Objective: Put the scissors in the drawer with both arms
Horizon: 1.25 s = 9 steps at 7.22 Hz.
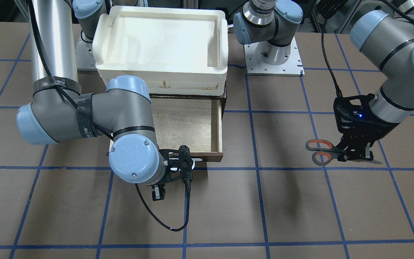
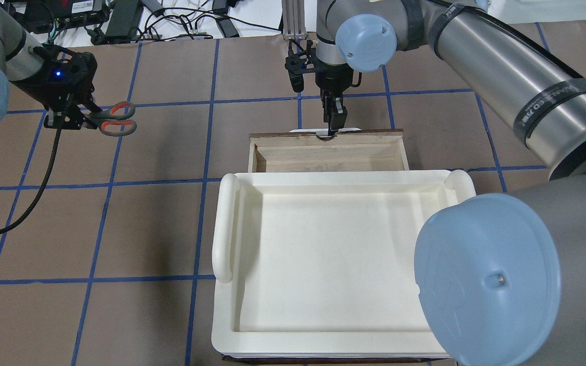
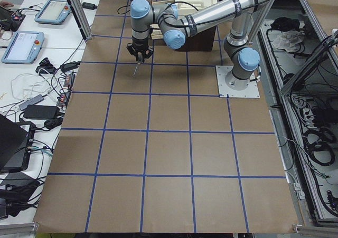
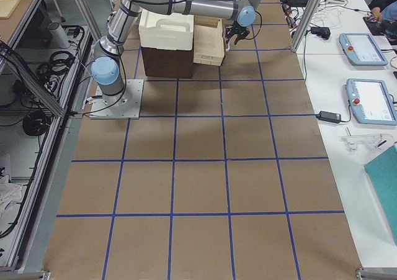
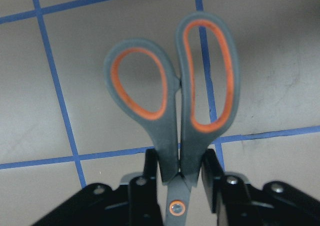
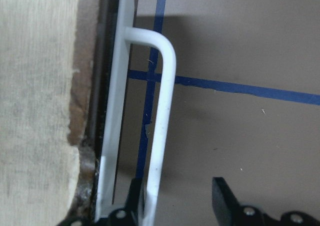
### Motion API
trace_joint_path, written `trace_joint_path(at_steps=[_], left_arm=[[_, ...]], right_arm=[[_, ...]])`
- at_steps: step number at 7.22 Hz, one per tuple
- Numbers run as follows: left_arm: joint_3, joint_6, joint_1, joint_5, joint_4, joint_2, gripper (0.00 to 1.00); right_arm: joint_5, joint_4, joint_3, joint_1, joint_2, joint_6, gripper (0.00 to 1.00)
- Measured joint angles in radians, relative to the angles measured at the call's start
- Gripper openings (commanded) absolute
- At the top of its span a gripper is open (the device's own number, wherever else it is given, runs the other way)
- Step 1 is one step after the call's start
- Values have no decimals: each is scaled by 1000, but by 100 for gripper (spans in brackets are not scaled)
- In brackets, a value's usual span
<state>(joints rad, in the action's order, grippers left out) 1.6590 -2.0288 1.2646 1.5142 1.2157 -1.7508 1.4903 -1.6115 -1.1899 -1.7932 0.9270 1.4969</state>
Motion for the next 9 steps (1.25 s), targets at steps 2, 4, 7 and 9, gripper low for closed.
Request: trace_joint_path(at_steps=[2,4,7,9], left_arm=[[-14,2,0,0,13,-1,0],[-28,19,8,-3,37,-1,0],[-33,117,72,0,47,7,0],[-33,223,132,2,56,24,0]], right_arm=[[3,-6,8,0,-1,8,81],[3,-9,10,2,2,-2,100],[10,-43,18,3,11,-11,100],[36,-56,42,5,34,-8,100]])
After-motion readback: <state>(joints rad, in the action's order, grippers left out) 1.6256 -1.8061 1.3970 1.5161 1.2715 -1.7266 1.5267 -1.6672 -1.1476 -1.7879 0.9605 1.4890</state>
